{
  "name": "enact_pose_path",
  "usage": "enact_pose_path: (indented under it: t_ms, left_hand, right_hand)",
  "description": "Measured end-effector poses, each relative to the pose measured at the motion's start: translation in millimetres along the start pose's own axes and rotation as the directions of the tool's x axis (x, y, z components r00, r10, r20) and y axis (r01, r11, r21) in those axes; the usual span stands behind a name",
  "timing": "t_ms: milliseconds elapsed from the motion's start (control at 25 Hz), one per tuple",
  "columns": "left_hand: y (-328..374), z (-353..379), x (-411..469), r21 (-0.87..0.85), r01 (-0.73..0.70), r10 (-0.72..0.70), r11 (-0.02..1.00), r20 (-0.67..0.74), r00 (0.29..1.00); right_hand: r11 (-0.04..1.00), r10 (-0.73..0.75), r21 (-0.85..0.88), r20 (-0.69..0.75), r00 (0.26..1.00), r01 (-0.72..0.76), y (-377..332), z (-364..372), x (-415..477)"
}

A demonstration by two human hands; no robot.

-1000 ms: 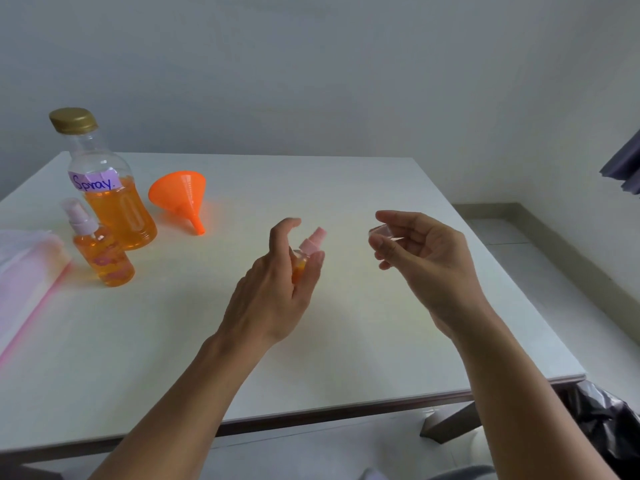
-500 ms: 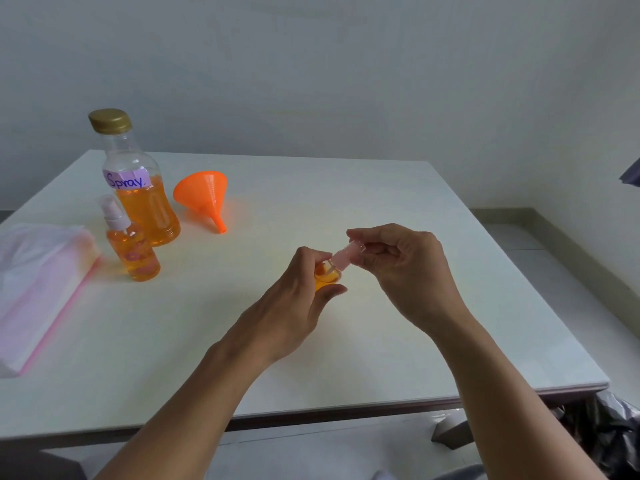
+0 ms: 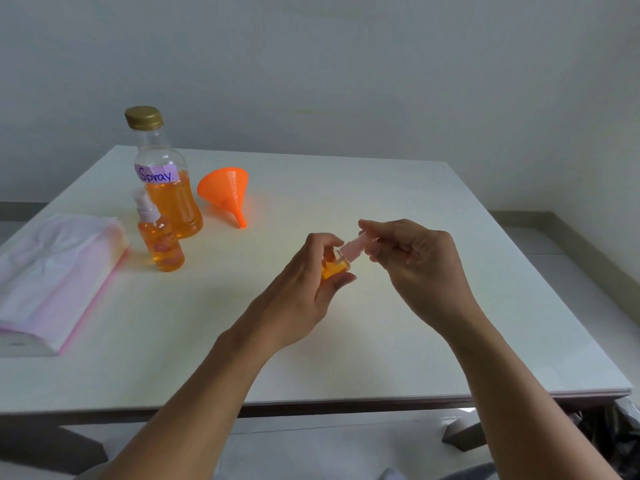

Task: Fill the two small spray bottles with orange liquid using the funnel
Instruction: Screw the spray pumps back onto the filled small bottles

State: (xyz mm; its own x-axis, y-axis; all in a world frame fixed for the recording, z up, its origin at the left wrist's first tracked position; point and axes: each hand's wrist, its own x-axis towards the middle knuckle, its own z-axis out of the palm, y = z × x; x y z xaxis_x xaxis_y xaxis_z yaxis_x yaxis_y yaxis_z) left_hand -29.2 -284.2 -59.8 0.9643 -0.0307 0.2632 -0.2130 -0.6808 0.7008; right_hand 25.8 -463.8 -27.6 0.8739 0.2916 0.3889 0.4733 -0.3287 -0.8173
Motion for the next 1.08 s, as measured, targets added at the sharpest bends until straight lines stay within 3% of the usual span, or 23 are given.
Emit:
enact_pose_path:
  t_ms: [120,240,360,560,760,1080]
  left_hand:
    - [-12.1,-6.2,5.2,-0.093,0.038,-0.046,0.995,-0.077,0.996]
    - [-32.6,-23.8,-6.3,-0.043,0.126,-0.132,0.991,-0.161,0.978]
    - [-45.7,-51.8,-26.8,-0.028,0.196,-0.195,0.98,-0.303,0.933]
    - [-71.3,-94.2,-52.5,-0.026,0.334,-0.293,0.942,-0.55,0.782]
    - [-92.8,-110.8,-64.0,-0.027,0.435,-0.377,0.9,-0.549,0.746]
    - [-97.8,-123.4,-75.1,-0.042,0.47,-0.41,0.882,-0.559,0.72]
  right_hand:
    - [0.999,-0.031,-0.044,-0.073,0.997,0.028,1.4,5.9,-3.9]
    - [0.988,-0.072,-0.142,-0.105,0.992,0.057,2.5,5.1,-9.3]
    - [0.93,-0.199,-0.305,0.055,0.979,0.206,3.4,13.9,-20.6]
    - [0.892,-0.255,-0.294,0.303,0.918,0.344,-4.6,40.1,-44.1]
    - [0.887,-0.194,-0.307,0.432,0.881,0.346,1.3,52.0,-59.5]
    - [0.866,-0.173,-0.348,0.466,0.868,0.359,1.6,63.4,-57.1]
